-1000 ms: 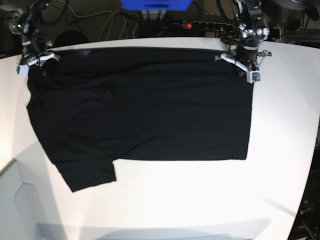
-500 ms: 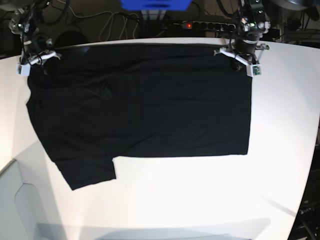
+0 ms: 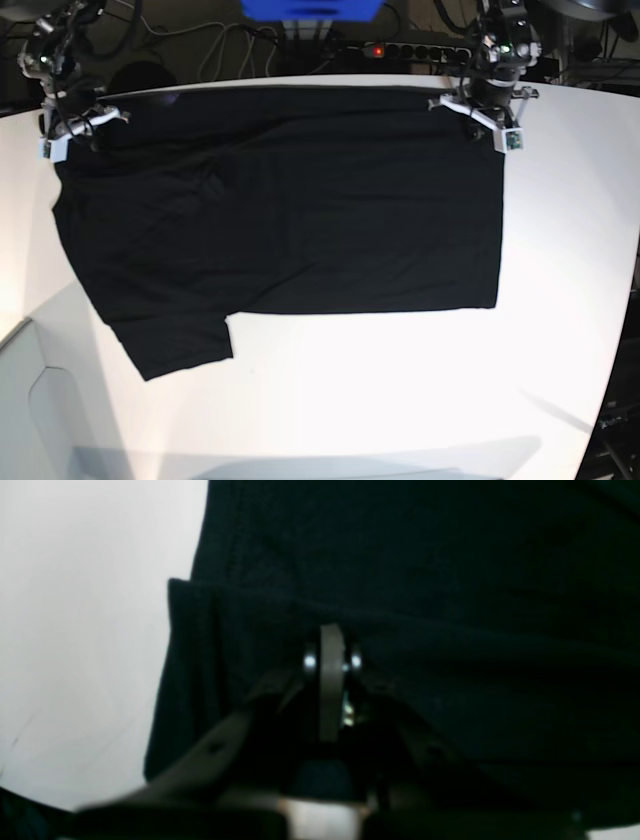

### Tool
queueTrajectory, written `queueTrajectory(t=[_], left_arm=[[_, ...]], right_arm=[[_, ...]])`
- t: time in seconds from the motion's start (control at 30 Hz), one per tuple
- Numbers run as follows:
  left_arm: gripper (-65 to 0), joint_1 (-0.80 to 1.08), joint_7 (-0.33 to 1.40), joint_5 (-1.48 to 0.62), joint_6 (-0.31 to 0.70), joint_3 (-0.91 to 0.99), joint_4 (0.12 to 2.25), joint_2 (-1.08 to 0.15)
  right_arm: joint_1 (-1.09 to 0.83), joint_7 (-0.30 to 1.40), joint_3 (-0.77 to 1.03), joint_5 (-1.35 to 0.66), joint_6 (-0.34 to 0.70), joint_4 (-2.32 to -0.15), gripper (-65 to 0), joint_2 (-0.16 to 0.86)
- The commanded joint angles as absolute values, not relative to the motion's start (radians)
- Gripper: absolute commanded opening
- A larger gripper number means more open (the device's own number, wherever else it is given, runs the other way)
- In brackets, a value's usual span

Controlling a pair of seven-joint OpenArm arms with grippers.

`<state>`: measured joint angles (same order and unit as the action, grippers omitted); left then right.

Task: Fold the T-shirt properly
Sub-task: 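Release right gripper and move it along the side edge toward the sleeve, then grasp the side edge near the sleeve with the right gripper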

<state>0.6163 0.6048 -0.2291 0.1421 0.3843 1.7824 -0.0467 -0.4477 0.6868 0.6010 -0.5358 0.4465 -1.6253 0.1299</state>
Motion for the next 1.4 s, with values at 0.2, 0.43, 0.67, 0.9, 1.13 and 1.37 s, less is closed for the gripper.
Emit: queueTrajectory(t=[0.2, 0.43, 0.67, 0.9, 1.13, 1.37], left_arm=[[-65.0, 0.634, 0.705, -0.219, 0.140, 0.381, 1.773, -0.044], [-65.0, 0.605, 0.704, -0.220, 0.145, 0.381, 1.770, -0.045], [-65.0, 0.585, 0.704, -0.222, 0.140, 0.384, 1.831, -0.042], [-64.7, 0.584, 0.705, -0.222, 0.142, 0.476, 2.020, -0.002], [-64.5, 0.519, 0.707, -0.222, 0.147, 0.710, 2.022, 0.084], [-54.1, 0.506, 0.714, -0.349, 0.147, 0.748, 2.022, 0.090]], right_arm=[[-0.463, 0.699, 0.605, -0.530, 0.429, -1.735, -65.0, 0.133], [-0.450, 0.697, 0.634, -0.529, 0.429, -1.894, -65.0, 0.084], [-0.398, 0.696, 0.654, -0.529, 0.429, -1.971, -65.0, 0.064], [-0.288, 0.697, 0.647, -0.526, 0.427, -1.959, -65.0, 0.094], [-0.153, 0.697, 0.613, -0.524, 0.427, -1.862, -59.7, 0.211], [0.050, 0.697, 0.461, -0.526, 0.430, -1.514, -49.1, 0.369]])
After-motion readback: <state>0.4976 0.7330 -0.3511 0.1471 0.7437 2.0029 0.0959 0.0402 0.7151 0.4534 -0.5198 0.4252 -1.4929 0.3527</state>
